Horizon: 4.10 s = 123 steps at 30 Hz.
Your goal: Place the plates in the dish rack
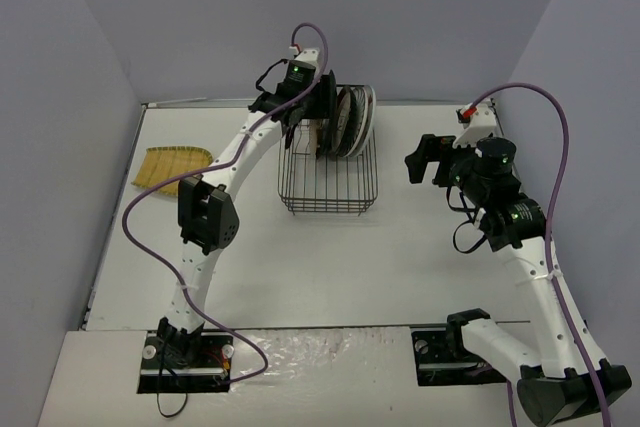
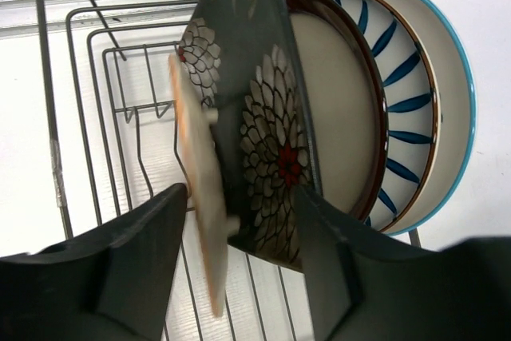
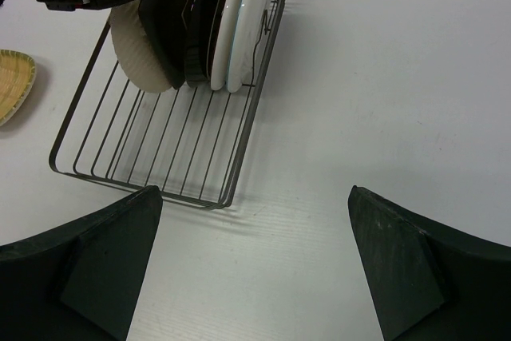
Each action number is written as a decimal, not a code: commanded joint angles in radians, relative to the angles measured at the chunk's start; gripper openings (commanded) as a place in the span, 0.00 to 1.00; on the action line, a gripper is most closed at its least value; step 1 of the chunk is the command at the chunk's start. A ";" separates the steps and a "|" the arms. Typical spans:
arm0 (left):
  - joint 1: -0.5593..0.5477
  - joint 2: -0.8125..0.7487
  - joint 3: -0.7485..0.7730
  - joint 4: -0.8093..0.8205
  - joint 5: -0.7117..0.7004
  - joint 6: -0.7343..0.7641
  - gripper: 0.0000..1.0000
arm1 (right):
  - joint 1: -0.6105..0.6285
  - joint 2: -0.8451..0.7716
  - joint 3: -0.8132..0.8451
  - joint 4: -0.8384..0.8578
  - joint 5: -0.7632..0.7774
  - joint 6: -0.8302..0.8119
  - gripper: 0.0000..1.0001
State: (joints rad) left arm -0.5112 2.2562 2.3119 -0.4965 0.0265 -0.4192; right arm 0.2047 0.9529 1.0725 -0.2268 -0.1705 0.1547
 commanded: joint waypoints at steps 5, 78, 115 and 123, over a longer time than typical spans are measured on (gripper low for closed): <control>-0.007 -0.112 0.038 0.032 -0.050 0.028 0.59 | 0.005 -0.020 0.017 0.047 0.010 -0.021 1.00; 0.010 -0.183 -0.163 0.133 0.009 0.066 0.00 | 0.005 -0.023 0.025 0.024 0.013 -0.037 1.00; 0.009 -0.076 0.002 0.296 -0.129 0.018 0.00 | 0.005 -0.004 0.035 0.020 0.016 -0.052 1.00; 0.002 -0.072 -0.053 0.361 -0.202 0.025 0.00 | 0.005 -0.005 0.032 0.019 0.015 -0.051 1.00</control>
State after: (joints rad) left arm -0.5083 2.2339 2.2345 -0.2941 -0.1125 -0.3870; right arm 0.2047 0.9436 1.0641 -0.2531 -0.1703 0.1211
